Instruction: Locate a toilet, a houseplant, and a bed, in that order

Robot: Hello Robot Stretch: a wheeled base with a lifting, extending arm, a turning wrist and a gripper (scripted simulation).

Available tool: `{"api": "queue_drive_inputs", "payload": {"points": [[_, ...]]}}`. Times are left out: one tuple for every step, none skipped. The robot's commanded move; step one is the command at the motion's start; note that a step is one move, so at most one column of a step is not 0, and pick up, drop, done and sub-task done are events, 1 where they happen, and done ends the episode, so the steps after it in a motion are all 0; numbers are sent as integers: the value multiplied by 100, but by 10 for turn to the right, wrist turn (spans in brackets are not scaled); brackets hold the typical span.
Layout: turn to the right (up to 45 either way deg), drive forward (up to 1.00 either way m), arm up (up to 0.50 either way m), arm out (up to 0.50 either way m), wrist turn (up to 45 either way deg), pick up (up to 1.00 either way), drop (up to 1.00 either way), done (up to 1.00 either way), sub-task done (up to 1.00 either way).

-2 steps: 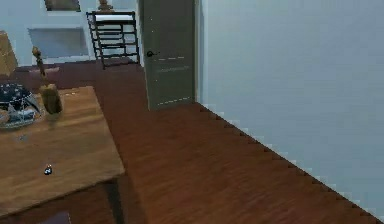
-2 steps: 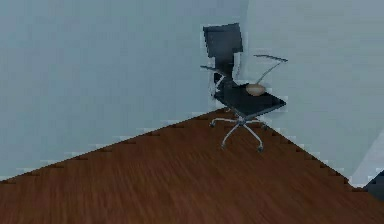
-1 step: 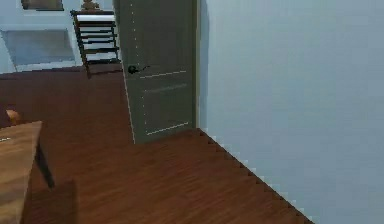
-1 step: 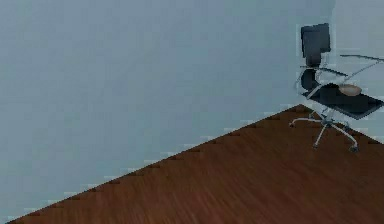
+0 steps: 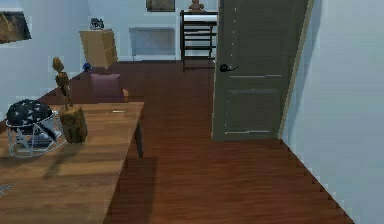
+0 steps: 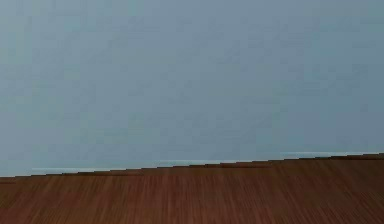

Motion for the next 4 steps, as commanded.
{"api": "queue_drive_inputs", "payload": {"points": [[-30,0,0,0,0,0,0,0,0],[0,100,0,0,0,0,0,0,0],[0,70,0,0,0,0,0,0,0],[-30,0,0,0,0,0,0,0,0]]}}
